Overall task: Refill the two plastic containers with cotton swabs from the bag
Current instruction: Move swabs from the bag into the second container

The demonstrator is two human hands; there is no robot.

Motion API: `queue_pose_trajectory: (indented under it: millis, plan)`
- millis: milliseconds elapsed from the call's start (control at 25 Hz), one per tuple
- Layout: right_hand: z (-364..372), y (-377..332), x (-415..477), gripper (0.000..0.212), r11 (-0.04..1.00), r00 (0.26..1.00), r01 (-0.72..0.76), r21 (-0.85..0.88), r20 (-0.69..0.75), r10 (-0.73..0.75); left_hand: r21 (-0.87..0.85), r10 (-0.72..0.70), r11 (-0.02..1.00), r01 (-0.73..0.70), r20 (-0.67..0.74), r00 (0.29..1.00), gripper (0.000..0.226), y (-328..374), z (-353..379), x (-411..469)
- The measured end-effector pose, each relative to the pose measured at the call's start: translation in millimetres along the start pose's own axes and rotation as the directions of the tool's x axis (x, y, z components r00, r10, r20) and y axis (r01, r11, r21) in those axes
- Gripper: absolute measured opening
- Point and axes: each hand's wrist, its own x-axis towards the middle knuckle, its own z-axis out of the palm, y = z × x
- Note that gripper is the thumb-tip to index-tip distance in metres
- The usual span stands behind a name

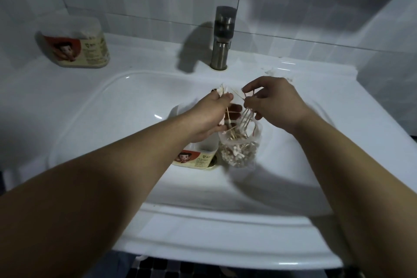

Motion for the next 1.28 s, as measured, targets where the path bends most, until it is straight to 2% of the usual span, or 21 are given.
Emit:
queue_pose_trajectory:
  millis: [160,240,360,520,600,720,960,1080,1200,1280]
  plan:
    - [7.5,5.0,2.3,0.046,0.997,1.000,0.015,0.082,0.001,-0.015,0.009,-0.018,1.000,0.017,0.065,0.998,0.013,1.2,4.5,-5.4]
    - [10.8,6.4,3.1,0.051,0.993,1.000,0.008,0.120,0.013,-0.010,0.011,-0.010,1.000,0.009,0.094,0.996,0.021,-0.6,6.5,-6.7]
    - [12.6,6.1,4.5,0.045,0.978,0.998,-0.045,0.206,0.049,0.036,0.037,0.002,0.999,-0.008,0.151,0.989,0.032,-2.3,6.6,-6.2]
    - [11.3,-1.0,1.2,0.019,0.939,0.994,-0.089,0.332,0.097,0.060,0.047,-0.004,0.999,-0.004,0.168,0.986,0.023,-3.4,6.0,-5.5]
    - [11.1,-2.2,0.7,0.014,0.935,0.993,-0.107,0.339,0.088,0.081,0.054,-0.010,0.999,0.001,0.172,0.985,0.018,-4.0,5.6,-3.9]
    - [11.4,-1.6,2.3,0.015,0.934,0.993,-0.116,0.337,0.040,0.109,0.070,0.008,0.997,-0.021,0.184,0.983,0.020,-3.8,8.1,-3.4]
    - [5.6,2.6,9.8,0.017,0.845,0.980,0.017,0.534,-0.176,0.092,0.058,-0.022,0.998,0.015,0.127,0.992,0.018,0.4,10.2,-8.1]
    - [2.2,5.1,13.8,0.020,0.819,0.968,0.048,0.572,-0.230,0.104,0.093,-0.007,0.996,0.001,0.069,0.998,0.019,-2.7,7.7,-2.2]
    - [3.0,4.1,11.1,0.019,0.851,0.984,-0.006,0.526,-0.150,0.100,0.051,0.005,0.999,-0.007,0.028,1.000,0.008,-3.3,5.8,3.3]
    - [6.3,2.1,5.7,0.020,0.908,0.997,-0.051,0.416,-0.037,0.073,0.055,0.011,0.998,-0.012,0.008,1.000,0.016,-3.3,4.6,4.2]
